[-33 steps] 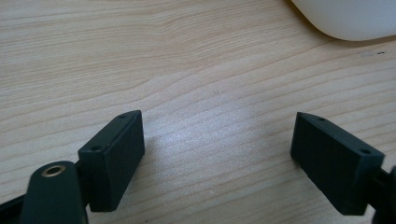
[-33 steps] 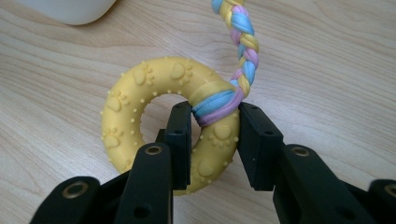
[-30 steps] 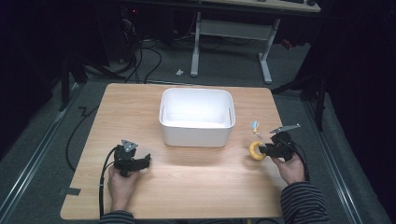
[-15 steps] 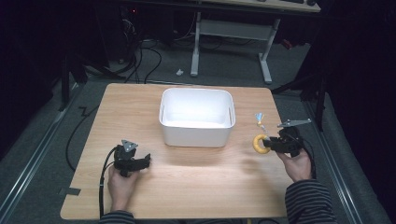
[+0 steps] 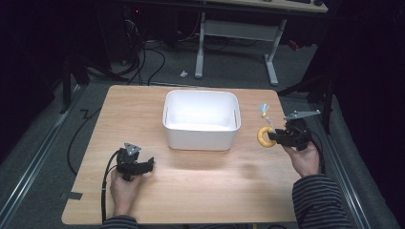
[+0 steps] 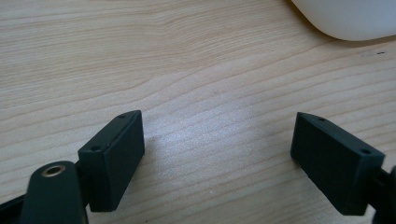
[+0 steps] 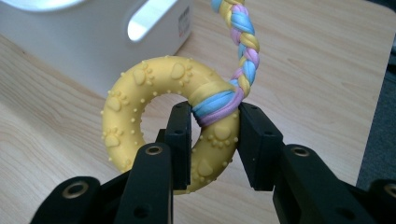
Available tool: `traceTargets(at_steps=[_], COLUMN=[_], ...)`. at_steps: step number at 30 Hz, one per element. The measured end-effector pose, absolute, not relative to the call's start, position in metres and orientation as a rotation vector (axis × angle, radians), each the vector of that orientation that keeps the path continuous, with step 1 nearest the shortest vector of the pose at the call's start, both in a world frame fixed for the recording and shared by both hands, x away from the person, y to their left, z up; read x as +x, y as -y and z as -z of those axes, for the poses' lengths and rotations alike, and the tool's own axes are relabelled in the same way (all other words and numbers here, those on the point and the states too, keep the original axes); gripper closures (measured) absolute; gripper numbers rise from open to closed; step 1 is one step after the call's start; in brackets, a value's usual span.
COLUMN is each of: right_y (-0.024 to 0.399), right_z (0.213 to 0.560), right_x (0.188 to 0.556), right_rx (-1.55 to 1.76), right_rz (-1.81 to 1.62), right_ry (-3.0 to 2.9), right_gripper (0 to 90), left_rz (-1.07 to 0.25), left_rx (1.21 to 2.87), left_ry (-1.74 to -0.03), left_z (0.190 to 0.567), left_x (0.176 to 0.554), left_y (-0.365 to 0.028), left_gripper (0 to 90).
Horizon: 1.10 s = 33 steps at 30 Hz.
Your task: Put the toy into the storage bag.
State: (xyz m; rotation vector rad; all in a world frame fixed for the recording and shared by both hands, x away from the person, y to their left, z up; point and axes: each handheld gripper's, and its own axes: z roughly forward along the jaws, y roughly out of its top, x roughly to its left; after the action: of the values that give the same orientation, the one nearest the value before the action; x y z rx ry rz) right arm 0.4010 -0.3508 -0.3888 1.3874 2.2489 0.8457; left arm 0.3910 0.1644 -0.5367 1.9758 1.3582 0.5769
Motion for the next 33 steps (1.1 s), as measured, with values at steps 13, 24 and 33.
traceTargets(at_steps=[13, 24, 33], right_y=[0.331, 0.305, 0.279], right_z=[0.355, 0.333, 0.322], right_x=[0.416, 0.432, 0.444], right_rx=[1.29, 1.233, 1.178], right_rz=[-0.892, -0.905, -0.927], right_ry=[-2.275, -2.313, -2.347], right_gripper=[67.4, 67.4, 67.5], left_rz=[-0.578, -0.577, -0.576], left_rx=[1.976, 1.976, 1.976], left_ry=[-1.359, -1.359, -1.359], left_z=[0.537, 0.537, 0.537], left_x=[0.391, 0.391, 0.391], left_y=[-0.164, -0.164, -0.164], left_gripper=[17.9, 17.9, 18.0])
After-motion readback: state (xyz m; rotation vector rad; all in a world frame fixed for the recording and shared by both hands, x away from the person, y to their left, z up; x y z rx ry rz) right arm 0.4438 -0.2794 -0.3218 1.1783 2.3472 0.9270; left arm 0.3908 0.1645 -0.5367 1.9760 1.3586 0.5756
